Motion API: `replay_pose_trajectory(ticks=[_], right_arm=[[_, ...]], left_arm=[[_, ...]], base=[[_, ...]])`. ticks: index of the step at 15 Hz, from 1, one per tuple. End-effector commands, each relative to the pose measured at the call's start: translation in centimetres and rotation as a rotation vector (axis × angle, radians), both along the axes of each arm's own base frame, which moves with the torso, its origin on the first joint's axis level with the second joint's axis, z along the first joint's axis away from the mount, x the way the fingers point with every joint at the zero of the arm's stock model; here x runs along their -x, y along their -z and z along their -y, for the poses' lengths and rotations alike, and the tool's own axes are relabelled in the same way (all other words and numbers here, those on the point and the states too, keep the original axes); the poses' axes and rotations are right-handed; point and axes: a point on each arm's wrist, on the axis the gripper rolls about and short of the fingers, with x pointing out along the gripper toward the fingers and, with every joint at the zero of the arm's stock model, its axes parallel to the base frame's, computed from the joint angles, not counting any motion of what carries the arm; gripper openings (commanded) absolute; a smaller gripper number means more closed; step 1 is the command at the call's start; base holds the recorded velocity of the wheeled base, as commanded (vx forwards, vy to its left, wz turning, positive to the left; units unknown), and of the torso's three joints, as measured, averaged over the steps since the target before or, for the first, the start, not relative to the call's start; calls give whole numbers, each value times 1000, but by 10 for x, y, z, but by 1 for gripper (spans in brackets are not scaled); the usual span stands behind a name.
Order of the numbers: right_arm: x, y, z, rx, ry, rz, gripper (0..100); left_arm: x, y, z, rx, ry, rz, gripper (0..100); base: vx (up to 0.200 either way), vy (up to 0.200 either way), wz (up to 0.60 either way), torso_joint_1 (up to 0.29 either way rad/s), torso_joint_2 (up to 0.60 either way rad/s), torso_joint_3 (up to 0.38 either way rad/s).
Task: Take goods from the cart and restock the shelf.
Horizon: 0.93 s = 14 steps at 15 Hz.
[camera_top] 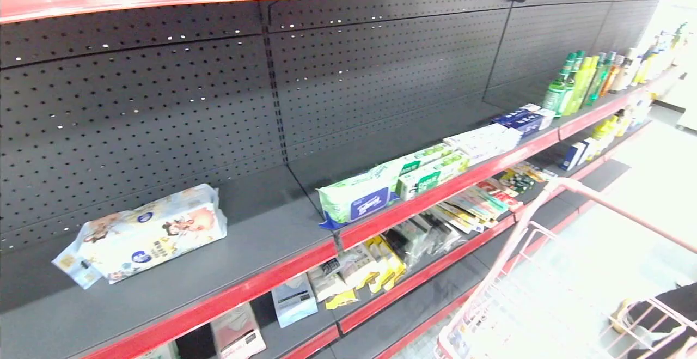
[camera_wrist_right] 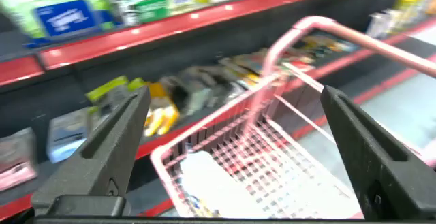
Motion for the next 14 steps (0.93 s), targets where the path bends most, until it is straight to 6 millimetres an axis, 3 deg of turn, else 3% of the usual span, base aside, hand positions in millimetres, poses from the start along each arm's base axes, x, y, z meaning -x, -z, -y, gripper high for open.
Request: replay_pose_trajectory(ticks=[1, 5, 11, 12, 13, 14], right_arm=[[0, 0, 0, 1, -1, -1, 100], [0, 0, 0, 0, -1, 1, 100], [-1, -1, 0, 33, -27, -17, 100], [-4, -36, -2, 21, -107, -7, 100], [-34, -113, -3, -93, -128, -62, 100], [-47, -138, -3, -148, -119, -64, 100]], left_arm=[[0, 0, 0, 0, 0, -1, 100], [0, 0, 0, 0, 0, -1, 100], [0, 0, 0, 0, 0, -1, 100], [0, 0, 0, 0, 0, -1, 100], [0, 0, 0, 0, 0, -1, 100], [0, 0, 0, 0, 0, -1, 100]], base=[[0, 0, -600, -2, 2, -2], [0, 0, -600, 2, 2, 8], [0, 0, 0, 0, 0, 0], [0, 0, 0, 0, 0, 0], [0, 0, 0, 0, 0, 0], [0, 0, 0, 0, 0, 0]])
